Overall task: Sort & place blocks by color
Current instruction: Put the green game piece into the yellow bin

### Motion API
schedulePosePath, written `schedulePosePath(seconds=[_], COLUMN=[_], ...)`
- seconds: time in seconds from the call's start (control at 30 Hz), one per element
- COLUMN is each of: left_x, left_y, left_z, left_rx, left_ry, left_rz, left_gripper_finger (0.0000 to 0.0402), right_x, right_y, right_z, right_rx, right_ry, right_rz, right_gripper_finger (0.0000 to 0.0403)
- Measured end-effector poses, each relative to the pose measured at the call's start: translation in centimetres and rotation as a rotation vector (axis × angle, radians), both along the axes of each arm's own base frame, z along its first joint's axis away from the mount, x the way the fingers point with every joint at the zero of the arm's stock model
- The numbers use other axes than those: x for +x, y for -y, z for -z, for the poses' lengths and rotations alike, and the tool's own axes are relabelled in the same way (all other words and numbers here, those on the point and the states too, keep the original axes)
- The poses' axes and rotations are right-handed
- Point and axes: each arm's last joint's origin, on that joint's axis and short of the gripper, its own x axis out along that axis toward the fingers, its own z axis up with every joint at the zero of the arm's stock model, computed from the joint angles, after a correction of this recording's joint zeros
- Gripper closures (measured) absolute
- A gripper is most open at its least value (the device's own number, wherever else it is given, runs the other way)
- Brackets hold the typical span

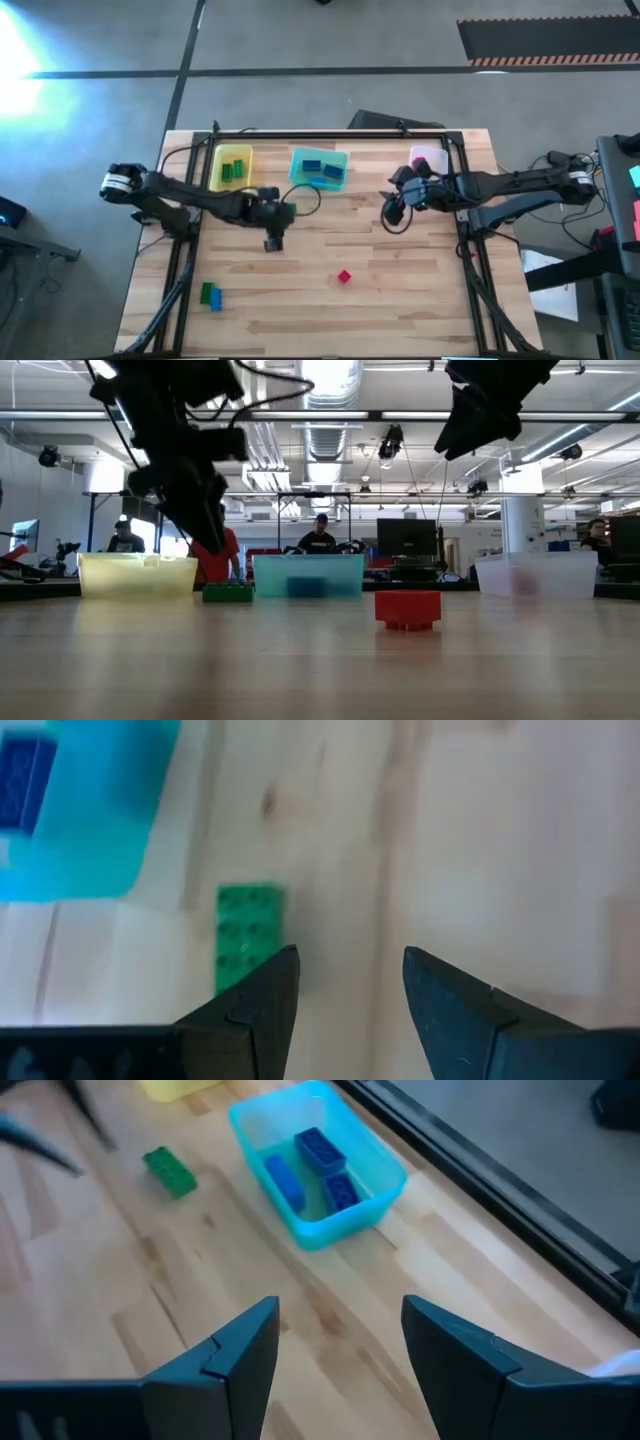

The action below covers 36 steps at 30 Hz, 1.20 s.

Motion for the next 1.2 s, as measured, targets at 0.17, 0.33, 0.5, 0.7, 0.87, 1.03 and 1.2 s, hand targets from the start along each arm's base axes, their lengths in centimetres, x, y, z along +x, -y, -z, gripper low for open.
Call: schedulePosePath(seconds=[0.17,0.33,0.5,0.7,0.87,1.03,1.2], left_x=[-0.6,-0.4,-0.3,-0.6,-0.9,-1.0,-0.9], left_y=[-2.5,-3.8,-4.9,-5.7,-6.0,-6.0,-6.0], left_z=[1.4,1.3,1.2,1.9,2.7,2.9,2.8], left_rx=[0.005,0.028,0.036,-0.014,-0.031,-0.032,-0.031], left_ry=[-0.021,0.015,0.033,0.048,0.068,0.073,0.078], left_rz=[-0.035,-0.048,-0.061,-0.044,-0.046,-0.045,-0.045], left_gripper_finger=[0.0237,0.0237,0.0237,0.0237,0.0237,0.0237,0.0224], right_x=[0.5,1.0,1.5,1.7,1.7,1.7,1.7], right_y=[-0.9,-1.2,-1.3,-1.3,-1.3,-1.3,-1.3], right_z=[0.3,0.8,1.2,1.4,1.5,1.5,1.5], right_rx=[-0.002,-0.003,-0.004,-0.005,-0.005,-0.005,-0.005], right_ry=[-0.005,-0.016,-0.030,-0.041,-0.043,-0.043,-0.043], right_rz=[-0.039,-0.053,-0.054,-0.054,-0.054,-0.054,-0.054], right_gripper_finger=[0.0200,0.0200,0.0200,0.0200,0.0200,0.0200,0.0200])
